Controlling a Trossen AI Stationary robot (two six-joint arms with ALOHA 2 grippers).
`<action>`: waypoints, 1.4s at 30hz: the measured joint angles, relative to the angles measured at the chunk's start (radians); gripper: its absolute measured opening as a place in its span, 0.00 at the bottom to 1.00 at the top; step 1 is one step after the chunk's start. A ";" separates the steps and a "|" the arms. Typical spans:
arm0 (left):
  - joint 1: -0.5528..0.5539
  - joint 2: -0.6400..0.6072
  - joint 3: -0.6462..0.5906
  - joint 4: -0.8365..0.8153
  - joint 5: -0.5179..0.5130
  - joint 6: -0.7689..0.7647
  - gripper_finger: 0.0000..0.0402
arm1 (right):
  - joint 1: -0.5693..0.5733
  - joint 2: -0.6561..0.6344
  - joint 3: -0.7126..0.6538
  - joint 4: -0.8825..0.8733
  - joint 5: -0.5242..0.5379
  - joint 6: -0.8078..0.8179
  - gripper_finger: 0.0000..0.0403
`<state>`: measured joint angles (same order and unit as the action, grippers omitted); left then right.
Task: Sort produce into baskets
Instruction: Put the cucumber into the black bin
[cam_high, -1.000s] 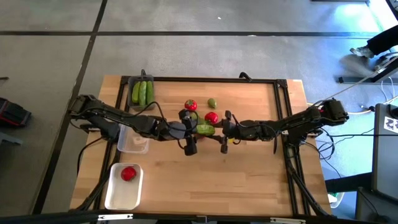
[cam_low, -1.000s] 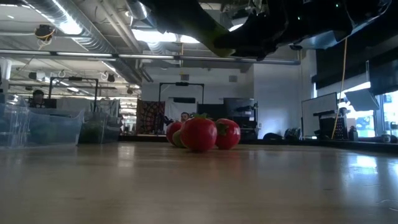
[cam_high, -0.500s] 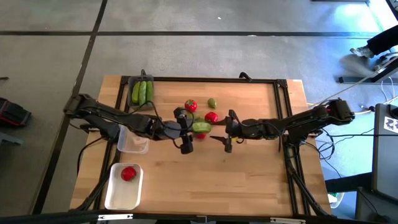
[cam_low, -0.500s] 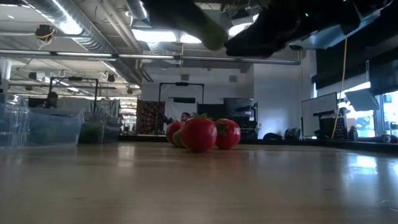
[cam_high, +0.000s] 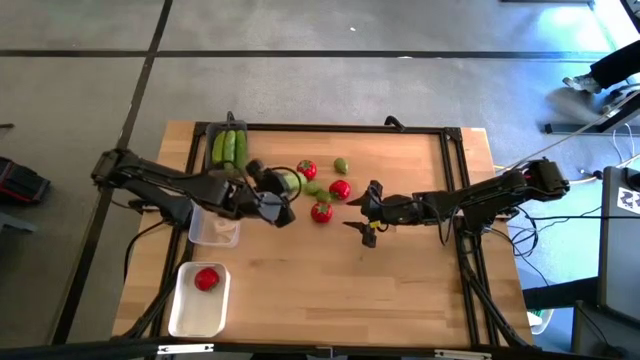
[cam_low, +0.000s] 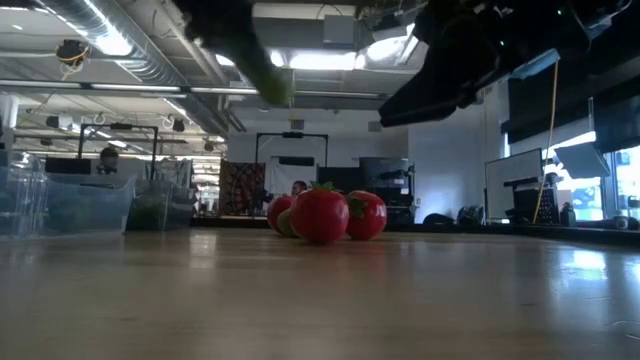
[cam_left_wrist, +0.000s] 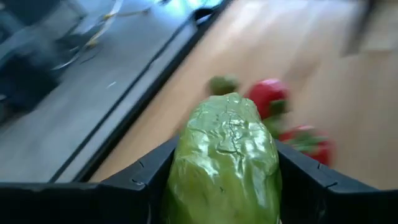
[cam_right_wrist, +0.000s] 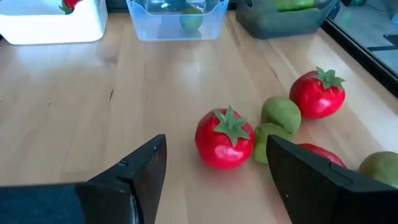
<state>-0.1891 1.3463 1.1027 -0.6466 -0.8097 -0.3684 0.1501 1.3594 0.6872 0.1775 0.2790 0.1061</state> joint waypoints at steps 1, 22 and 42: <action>0.007 -0.004 0.000 -0.039 -0.024 -0.032 0.52 | 0.000 0.000 0.000 0.000 0.000 0.000 0.64; 0.333 0.001 0.000 -0.419 -0.107 -0.429 0.52 | 0.000 0.000 0.000 0.003 0.001 0.002 0.64; 0.561 0.057 -0.190 -0.327 -0.063 -0.390 0.52 | 0.000 0.000 0.000 -0.011 0.001 -0.001 0.64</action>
<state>0.3720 1.4033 0.9129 -0.9737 -0.8725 -0.7585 0.1501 1.3594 0.6872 0.1667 0.2805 0.1053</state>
